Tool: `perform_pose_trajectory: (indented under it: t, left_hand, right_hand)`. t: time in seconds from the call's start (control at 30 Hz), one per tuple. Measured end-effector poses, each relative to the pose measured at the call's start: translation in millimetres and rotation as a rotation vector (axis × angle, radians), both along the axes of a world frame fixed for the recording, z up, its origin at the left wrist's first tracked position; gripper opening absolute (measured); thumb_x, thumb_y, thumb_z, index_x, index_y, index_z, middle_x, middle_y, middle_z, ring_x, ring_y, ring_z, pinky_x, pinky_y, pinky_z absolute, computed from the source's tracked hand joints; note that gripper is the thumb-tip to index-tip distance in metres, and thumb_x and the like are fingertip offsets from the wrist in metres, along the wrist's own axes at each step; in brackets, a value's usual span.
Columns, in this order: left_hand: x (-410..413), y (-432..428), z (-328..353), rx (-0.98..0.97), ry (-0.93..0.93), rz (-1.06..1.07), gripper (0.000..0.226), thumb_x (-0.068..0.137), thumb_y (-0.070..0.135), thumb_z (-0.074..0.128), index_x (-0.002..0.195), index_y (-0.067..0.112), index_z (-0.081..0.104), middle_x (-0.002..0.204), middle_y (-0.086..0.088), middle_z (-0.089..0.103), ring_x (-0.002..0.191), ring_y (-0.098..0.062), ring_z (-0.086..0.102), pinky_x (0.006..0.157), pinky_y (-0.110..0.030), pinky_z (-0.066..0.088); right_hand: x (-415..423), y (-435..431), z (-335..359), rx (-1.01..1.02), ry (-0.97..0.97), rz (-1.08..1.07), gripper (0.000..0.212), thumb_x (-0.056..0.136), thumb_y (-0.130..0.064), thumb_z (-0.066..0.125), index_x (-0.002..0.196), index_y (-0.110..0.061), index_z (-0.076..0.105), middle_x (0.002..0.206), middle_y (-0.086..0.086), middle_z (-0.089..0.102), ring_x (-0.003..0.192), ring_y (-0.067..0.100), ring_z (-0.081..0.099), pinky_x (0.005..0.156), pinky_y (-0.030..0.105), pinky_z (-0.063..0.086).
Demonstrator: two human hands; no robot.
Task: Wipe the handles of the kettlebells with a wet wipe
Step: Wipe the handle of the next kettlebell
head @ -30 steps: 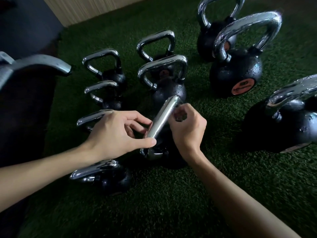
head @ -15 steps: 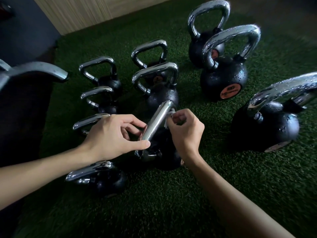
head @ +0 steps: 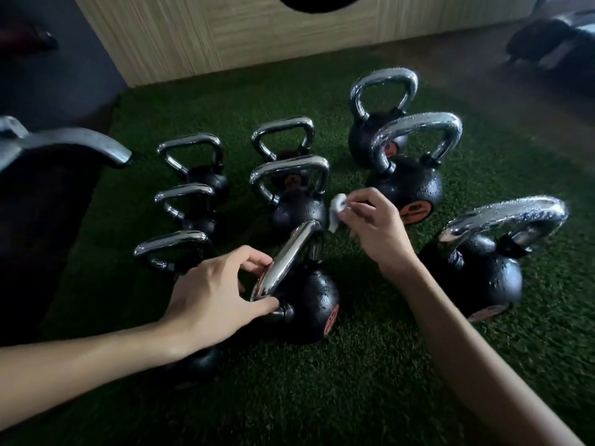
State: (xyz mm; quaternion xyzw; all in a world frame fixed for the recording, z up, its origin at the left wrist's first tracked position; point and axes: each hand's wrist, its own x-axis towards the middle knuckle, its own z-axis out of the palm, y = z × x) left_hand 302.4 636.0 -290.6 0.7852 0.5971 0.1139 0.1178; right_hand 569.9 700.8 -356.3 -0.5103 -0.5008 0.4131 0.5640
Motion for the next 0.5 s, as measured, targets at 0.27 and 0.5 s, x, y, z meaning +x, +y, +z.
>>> perform_pose_trajectory:
  t: [0.27, 0.5]
  left_hand:
    - [-9, 13, -1, -0.006, -0.003, -0.068, 0.063, 0.065, 0.059, 0.085, 0.123, 0.053, 0.059, 0.101, 0.029, 0.066, 0.092, 0.011, 0.058, 0.077, -0.02, 0.05]
    - [-34, 44, 9, 0.01, 0.146, -0.221, 0.057, 0.076, 0.052, 0.084, 0.126, 0.061, 0.058, 0.09, 0.017, 0.058, 0.086, -0.006, 0.058, 0.069, -0.021, 0.042]
  right_hand:
    - [14, 45, 26, -0.181, -0.326, 0.57, 0.023, 0.089, -0.038, 0.072, 0.102, -0.023, 0.062, 0.082, 0.014, 0.063, 0.072, 0.02, 0.049, 0.064, 0.034, 0.038]
    - [15, -4, 0, -0.078, -0.266, 0.376, 0.011, 0.098, -0.027, 0.069, 0.102, -0.024, 0.06, 0.083, -0.003, 0.075, 0.07, 0.014, 0.05, 0.069, 0.036, 0.036]
